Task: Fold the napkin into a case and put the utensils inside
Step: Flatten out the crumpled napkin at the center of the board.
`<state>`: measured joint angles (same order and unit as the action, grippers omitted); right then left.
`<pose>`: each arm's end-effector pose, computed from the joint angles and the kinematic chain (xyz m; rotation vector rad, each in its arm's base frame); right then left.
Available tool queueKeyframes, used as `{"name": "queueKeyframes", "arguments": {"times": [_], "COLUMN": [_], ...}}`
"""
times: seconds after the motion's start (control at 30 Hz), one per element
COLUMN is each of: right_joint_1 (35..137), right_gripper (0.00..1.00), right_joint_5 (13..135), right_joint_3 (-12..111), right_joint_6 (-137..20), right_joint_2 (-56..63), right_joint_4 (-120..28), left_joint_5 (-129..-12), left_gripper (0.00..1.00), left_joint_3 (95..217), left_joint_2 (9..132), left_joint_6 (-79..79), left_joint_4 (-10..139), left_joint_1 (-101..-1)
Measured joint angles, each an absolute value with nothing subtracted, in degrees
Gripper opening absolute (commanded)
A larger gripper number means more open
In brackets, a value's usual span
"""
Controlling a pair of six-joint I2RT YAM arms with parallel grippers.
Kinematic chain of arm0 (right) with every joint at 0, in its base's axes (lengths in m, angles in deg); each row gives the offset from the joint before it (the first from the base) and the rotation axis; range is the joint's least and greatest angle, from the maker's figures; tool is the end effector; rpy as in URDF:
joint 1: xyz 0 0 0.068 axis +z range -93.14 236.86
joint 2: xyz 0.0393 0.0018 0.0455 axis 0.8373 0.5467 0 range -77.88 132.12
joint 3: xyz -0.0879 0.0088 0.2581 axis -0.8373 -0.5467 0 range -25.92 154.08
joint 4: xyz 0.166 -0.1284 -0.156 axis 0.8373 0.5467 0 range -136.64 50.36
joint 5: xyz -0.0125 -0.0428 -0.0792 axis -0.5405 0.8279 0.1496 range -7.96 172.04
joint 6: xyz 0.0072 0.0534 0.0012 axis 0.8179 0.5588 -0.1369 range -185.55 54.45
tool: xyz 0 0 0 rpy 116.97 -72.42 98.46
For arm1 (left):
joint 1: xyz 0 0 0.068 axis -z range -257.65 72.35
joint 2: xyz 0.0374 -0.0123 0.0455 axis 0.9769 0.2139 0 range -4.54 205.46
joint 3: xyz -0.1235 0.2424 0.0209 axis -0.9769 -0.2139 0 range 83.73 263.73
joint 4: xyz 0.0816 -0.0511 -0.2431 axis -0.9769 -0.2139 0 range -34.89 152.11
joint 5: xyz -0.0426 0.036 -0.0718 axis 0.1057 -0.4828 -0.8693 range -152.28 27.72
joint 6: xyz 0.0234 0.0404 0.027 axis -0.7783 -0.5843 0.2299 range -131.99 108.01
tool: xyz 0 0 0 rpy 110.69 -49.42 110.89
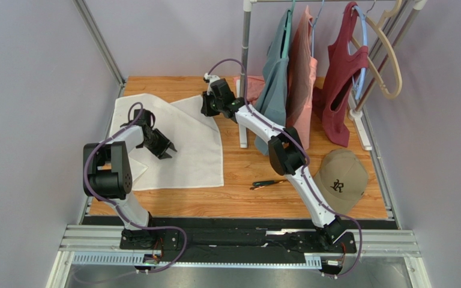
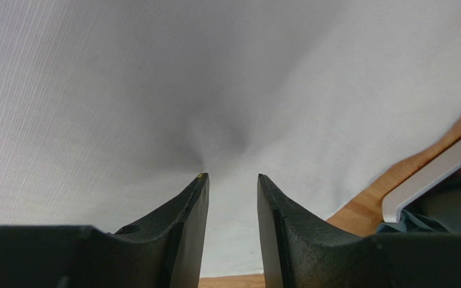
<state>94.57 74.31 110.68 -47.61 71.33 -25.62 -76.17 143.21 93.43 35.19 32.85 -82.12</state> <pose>0.4637 0.3647 0.1932 -0.4637 2.1891 0.6929 0.3266 0.0169 0.1690 -1.1683 2.5694 -0.5220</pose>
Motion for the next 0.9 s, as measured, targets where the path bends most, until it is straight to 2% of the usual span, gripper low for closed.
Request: {"name": "queueKeyframes", "arguments": {"times": [0.4, 0.7, 0.9], "right_joint_1": [95.2, 95.2, 94.9], "right_gripper": [0.05, 0.03, 0.01], "right_joint_5": [72.4, 71.5, 77.2], "right_joint_3": [109.8, 111.1, 114.2], "right_joint_6": [-46.3, -42.8, -41.0], "right_joint_2": [72.7, 75.5, 75.8], "right_joint_4": [-25.8, -19.9, -12.9], "left_joint_5": [-74.0, -73.7, -71.7], "left_gripper": [0.43, 0.42, 0.44], "left_joint_3": [133.9, 130.4, 130.2], "left_joint_2": [87.4, 82.9, 76.6], "left_joint_6": [41.0, 40.8, 40.4], "left_joint_4": [23.6, 21.8, 19.7], "left_joint_1": [-84.4, -84.4, -84.4]}}
